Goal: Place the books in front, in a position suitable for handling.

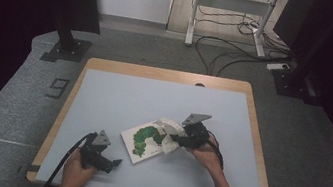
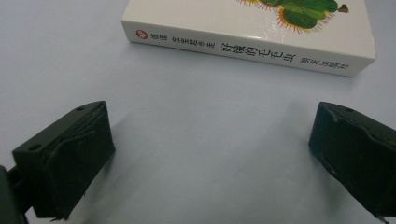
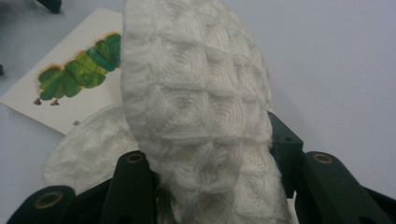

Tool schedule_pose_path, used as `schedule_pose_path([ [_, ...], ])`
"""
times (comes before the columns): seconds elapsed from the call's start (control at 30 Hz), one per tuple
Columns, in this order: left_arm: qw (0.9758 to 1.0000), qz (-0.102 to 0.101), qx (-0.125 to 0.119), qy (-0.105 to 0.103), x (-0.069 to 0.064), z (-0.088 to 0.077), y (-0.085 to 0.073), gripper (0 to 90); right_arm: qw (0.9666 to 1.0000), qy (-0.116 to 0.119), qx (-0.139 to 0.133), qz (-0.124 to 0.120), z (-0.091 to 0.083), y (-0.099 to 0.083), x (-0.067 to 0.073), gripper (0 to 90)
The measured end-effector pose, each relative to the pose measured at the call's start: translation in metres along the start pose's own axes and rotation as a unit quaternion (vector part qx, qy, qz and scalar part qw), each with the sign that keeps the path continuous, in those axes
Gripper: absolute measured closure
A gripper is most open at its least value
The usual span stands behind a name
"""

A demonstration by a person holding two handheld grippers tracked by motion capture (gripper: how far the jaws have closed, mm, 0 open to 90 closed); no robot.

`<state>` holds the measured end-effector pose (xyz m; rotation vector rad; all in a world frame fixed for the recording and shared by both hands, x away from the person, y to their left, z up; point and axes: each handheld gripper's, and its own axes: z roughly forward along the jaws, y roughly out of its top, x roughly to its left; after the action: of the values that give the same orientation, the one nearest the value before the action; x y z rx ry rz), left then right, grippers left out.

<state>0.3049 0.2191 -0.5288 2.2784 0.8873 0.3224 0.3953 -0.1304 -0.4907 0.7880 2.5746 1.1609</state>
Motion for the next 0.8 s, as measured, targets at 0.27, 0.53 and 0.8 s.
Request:
schedule_pose_path([
  [0.27,1.0,0.0,0.0,0.0,0.0,0.0,0.0,0.0,0.9998,0.012,0.012,0.011,0.015,-0.01,-0.001,53.7],
  [0.53,1.0,0.0,0.0,0.0,0.0,0.0,0.0,0.0,0.9997,0.009,0.015,0.016,0.018,-0.012,0.0,52.2],
  [0.8,1.0,0.0,0.0,0.0,0.0,0.0,0.0,0.0,0.9997,0.002,0.026,0.001,0.018,-0.006,0.008,51.1],
])
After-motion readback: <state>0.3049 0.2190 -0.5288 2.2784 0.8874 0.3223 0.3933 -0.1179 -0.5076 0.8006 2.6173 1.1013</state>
